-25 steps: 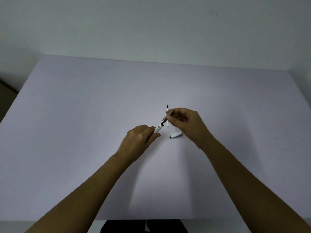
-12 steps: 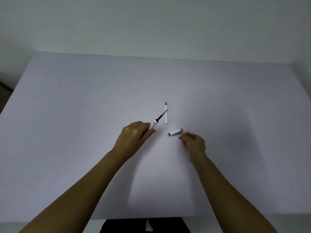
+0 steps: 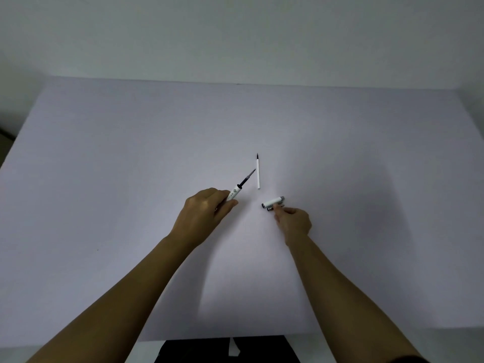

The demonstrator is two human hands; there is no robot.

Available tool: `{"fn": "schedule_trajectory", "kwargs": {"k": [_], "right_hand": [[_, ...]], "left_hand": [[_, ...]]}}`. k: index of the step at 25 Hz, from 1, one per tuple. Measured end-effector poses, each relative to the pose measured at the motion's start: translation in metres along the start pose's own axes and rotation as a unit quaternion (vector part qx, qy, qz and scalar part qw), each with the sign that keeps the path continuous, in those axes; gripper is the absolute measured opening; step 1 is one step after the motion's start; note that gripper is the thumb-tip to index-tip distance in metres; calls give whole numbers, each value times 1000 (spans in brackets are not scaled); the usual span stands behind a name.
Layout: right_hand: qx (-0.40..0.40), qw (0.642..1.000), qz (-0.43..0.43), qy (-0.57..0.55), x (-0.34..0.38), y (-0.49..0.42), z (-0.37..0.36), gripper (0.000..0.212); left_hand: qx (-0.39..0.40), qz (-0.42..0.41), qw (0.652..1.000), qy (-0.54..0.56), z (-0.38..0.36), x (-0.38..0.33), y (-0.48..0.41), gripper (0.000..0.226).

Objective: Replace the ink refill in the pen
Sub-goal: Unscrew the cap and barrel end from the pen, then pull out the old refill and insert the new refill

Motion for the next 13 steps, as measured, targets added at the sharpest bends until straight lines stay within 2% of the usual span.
{"fn": "schedule_trajectory", "kwargs": {"k": [1, 3, 4, 5, 7, 9, 11, 13], "right_hand": [[-7, 1000, 2, 10, 6, 5, 4, 31], [-72, 995, 48, 58, 27, 23, 23, 35], [-99, 988, 102, 59, 44, 36, 31, 31], [-87, 983, 159, 37, 59, 52, 31, 25], [12, 971, 240, -18, 85, 83, 19, 19], [112, 951, 287, -23, 107, 107, 6, 19], [169, 934, 315, -18, 128, 117, -1, 19], [193, 925, 325, -33, 146, 118, 0, 16]], "left_hand": [[-1, 1, 1000, 1, 1, 0, -2, 35], [-8, 3, 1000, 2, 4, 1, -5, 36], [-11, 6, 1000, 3, 5, 2, -7, 35], [-10, 11, 1000, 4, 4, 2, -8, 35], [-9, 14, 1000, 4, 2, 2, -10, 33], [-5, 5, 1000, 2, 0, -3, -12, 30], [7, -6, 1000, 1, -4, -6, -15, 34], [17, -13, 1000, -3, -9, -8, -17, 38]]}}
Point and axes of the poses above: each hand's wrist, its own y-axis away from the middle knuckle, its own z-axis out of the back of the hand, x = y × z, the point moved 8 cm from there along -y, towards the middle knuckle, and after that the axes turned 2 degrees about y, right-handed, at the moved point
